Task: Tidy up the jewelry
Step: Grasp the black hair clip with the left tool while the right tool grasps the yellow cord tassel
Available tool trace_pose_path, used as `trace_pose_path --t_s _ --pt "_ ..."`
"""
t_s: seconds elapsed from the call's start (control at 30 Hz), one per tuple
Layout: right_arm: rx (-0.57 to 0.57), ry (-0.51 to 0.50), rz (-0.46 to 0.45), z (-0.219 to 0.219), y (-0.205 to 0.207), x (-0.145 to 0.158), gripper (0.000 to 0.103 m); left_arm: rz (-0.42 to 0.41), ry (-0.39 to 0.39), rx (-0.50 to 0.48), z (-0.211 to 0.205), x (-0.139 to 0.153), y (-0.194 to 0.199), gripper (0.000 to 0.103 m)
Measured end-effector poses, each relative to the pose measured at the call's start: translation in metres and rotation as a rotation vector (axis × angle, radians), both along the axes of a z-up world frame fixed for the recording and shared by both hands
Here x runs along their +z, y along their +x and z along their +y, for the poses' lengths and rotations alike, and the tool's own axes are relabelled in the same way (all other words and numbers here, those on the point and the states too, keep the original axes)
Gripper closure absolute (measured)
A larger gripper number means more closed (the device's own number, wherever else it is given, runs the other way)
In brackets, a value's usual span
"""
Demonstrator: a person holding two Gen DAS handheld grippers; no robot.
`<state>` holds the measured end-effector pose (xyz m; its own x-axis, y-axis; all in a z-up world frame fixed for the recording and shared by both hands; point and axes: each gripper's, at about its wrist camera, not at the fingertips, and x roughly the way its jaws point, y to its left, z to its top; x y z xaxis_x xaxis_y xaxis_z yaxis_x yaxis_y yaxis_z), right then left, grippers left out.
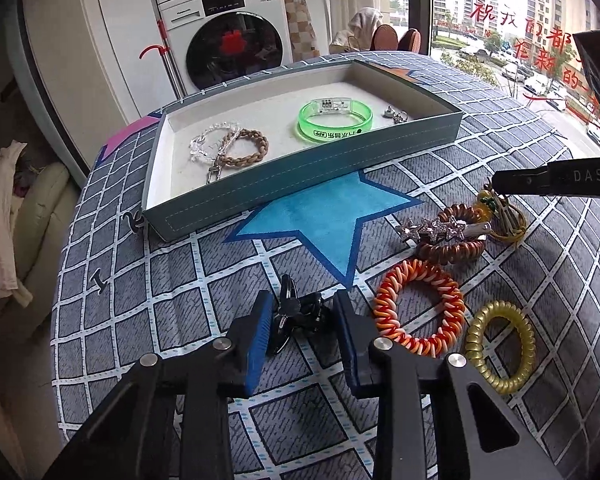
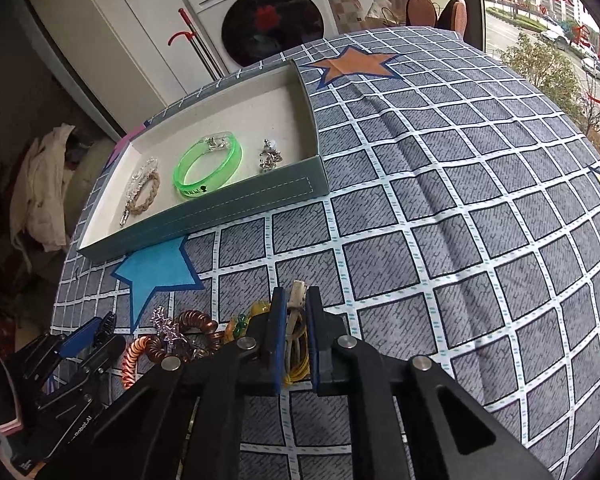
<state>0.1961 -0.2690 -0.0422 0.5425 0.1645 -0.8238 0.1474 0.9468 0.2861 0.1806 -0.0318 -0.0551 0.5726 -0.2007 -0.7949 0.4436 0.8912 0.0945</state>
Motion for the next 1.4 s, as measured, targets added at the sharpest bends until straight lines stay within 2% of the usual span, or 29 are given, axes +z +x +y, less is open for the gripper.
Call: trace_pose_path --t_s 0.2,0.27,0.37,0.57,0.7,0.73,0.77,0.8,0.83,0.87,0.97,1.0,1.03,1.1,1.17,1.3,1.4 --pt "0.030 -0.100 0.017 0.014 0.007 -0.001 0.093 0.002 -0.003 -0.005 0.000 0.000 0.000 0.055" --pt "0.025 -0.078 0.002 0.012 0.004 0.001 0.099 0.002 -0.005 -0.006 0.000 0.000 0.000 0.055" --pt "0.003 0.013 -0.031 -0.002 -0.003 0.007 0.100 0.007 -0.036 -0.003 0.004 0.004 0.000 0.059" --pt "-0.036 0.103 -0.048 -0.024 -0.010 0.016 0.100 0.012 -0.059 0.010 0.011 0.006 -0.001 0.059" --pt "-0.012 0.072 -0.037 -0.022 -0.004 0.018 0.098 0.015 -0.068 0.024 0.014 0.007 0.000 0.059" --pt "-0.011 0.065 -0.022 -0.021 0.000 0.015 0.095 0.016 -0.067 0.026 0.014 0.007 0.000 0.059" --pt "-0.014 0.070 -0.010 -0.020 0.002 0.013 0.078 0.015 -0.067 0.026 0.015 0.008 0.000 0.059" --pt "-0.019 0.079 -0.002 -0.020 0.005 0.010 0.051 0.014 -0.067 0.026 0.015 0.008 -0.001 0.059" --pt "-0.019 0.086 -0.002 -0.018 0.007 0.008 0.044 0.012 -0.068 0.026 0.015 0.009 -0.002 0.059" --pt "-0.016 0.078 0.000 -0.015 0.007 0.006 0.044 0.009 -0.069 0.024 0.016 0.010 -0.002 0.059" --pt "-0.005 0.018 0.031 -0.003 0.015 -0.001 0.054 0.000 -0.070 0.021 0.016 0.014 -0.005 0.059" --pt "-0.001 0.006 0.043 0.000 0.016 -0.003 0.064 -0.001 -0.072 0.022 0.017 0.014 -0.005 0.059" --pt "-0.002 -0.032 0.037 0.004 0.017 -0.003 0.067 -0.002 -0.074 0.023 0.017 0.015 -0.005 0.059" --pt "0.008 -0.094 0.054 0.009 0.018 -0.004 0.093 -0.003 -0.079 0.024 0.018 0.016 -0.005 0.059" --pt "0.003 -0.074 0.054 0.006 0.016 -0.003 0.094 -0.004 -0.083 0.025 0.019 0.017 -0.006 0.059" --pt "-0.032 0.063 0.001 -0.015 0.004 0.005 0.094 -0.003 -0.104 0.034 0.025 0.021 -0.006 0.059" --pt "-0.050 0.125 -0.028 -0.026 -0.003 0.015 0.094 0.002 -0.127 0.044 0.030 0.025 -0.006 0.059"
